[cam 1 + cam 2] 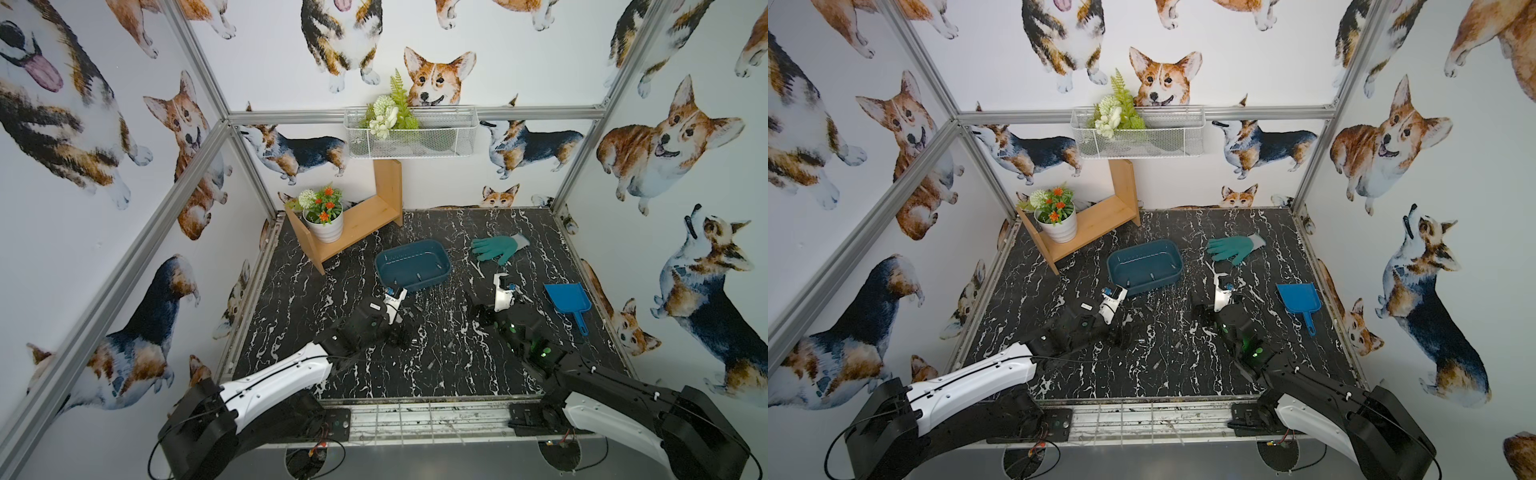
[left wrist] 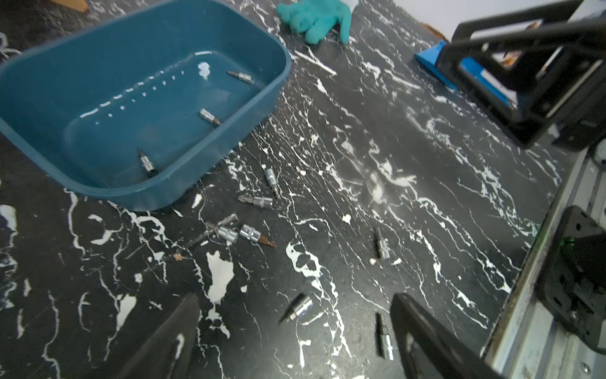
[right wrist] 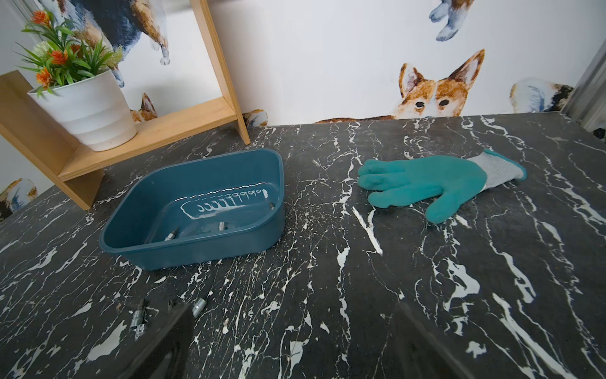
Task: Put the bit on the desktop into the storage box
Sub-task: Pick up the screwdriver bit from the center of the board.
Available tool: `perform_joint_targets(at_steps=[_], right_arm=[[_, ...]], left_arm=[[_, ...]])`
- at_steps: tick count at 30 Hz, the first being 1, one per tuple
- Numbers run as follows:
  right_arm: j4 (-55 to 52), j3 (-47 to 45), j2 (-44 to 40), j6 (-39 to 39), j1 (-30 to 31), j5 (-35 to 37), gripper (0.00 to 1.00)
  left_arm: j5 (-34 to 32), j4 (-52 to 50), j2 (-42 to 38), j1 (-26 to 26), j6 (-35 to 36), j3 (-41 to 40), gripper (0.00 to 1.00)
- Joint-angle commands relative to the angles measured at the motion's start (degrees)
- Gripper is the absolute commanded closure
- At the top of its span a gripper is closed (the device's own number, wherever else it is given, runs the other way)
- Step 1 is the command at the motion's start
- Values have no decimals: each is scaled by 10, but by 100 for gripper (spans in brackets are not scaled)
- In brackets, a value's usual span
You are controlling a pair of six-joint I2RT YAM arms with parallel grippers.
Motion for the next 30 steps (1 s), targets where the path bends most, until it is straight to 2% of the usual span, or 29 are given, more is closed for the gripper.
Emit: perform_joint_targets(at_steps=[1,13,21,30], right_arm=[[20,1,-5,-1,-1,29,0],[17,-4,-16,0,-1,51,0],[16,-4,-14,-1,-1,51,0],[16,-4,-12,-2,-1,51,0]], left_arm=[[0,-27,27,-16,-2,16,9],[-21,-62,153,-58,14,82,34],[-27,-69,216,-67,18,100,40],[-30,-77,254,-67,17,100,43]])
